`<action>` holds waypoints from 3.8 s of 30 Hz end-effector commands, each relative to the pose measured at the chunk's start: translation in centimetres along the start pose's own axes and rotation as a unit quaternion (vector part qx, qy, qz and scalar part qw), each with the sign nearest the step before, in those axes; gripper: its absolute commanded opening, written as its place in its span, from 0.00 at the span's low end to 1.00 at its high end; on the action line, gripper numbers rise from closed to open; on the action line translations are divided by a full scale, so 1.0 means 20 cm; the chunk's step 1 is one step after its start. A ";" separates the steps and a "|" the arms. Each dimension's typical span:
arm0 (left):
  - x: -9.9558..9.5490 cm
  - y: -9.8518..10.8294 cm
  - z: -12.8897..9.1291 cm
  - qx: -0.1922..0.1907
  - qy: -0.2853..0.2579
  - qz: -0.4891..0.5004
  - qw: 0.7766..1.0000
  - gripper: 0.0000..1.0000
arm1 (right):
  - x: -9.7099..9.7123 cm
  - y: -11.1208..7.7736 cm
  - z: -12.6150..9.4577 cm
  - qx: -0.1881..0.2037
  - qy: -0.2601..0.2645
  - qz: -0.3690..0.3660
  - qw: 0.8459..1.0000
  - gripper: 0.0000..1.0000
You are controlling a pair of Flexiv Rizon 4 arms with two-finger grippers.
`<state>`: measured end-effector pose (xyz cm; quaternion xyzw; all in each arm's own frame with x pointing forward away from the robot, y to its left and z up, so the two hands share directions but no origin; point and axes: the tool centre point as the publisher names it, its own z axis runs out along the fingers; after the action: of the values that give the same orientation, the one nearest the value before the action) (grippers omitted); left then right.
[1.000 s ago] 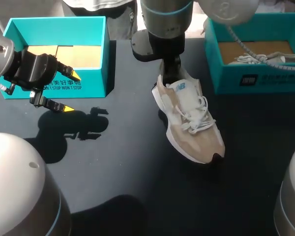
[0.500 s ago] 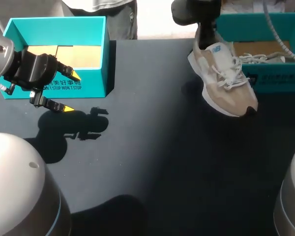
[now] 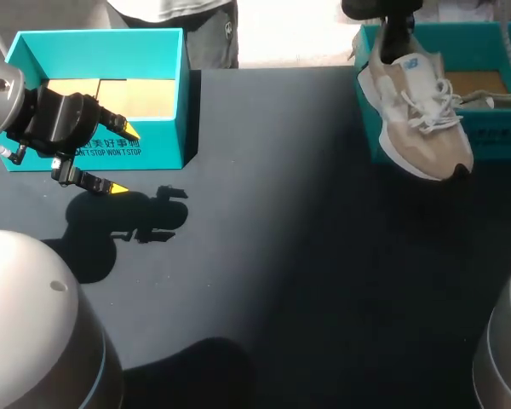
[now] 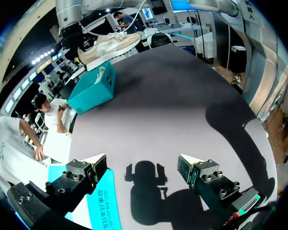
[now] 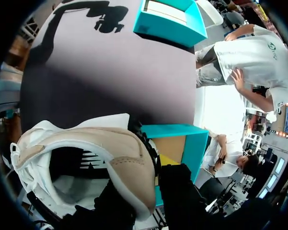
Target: Take the shoe out of the shoebox, open the shoe tongue, remove and reinsert the insole, then place the shoe into the shoebox
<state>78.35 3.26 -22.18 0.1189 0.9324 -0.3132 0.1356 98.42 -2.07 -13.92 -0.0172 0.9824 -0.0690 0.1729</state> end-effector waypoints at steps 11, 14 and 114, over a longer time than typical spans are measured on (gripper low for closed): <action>0.00 0.00 0.00 -0.001 0.001 0.000 1.000 1.00 | -0.20 -0.25 0.17 -0.008 0.020 0.016 1.000 0.00; 0.00 0.00 0.00 -0.001 0.001 0.000 1.000 1.00 | -0.33 -0.42 0.23 -0.007 0.032 0.022 0.999 0.00; 0.00 0.00 0.00 -0.001 0.001 0.000 1.000 1.00 | -0.50 -1.52 0.77 0.149 -0.026 0.767 0.623 0.00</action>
<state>78.35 3.27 -22.18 0.1189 0.9324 -0.3132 0.1356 114.00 -33.57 -20.10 0.7678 0.6110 -0.0647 0.1816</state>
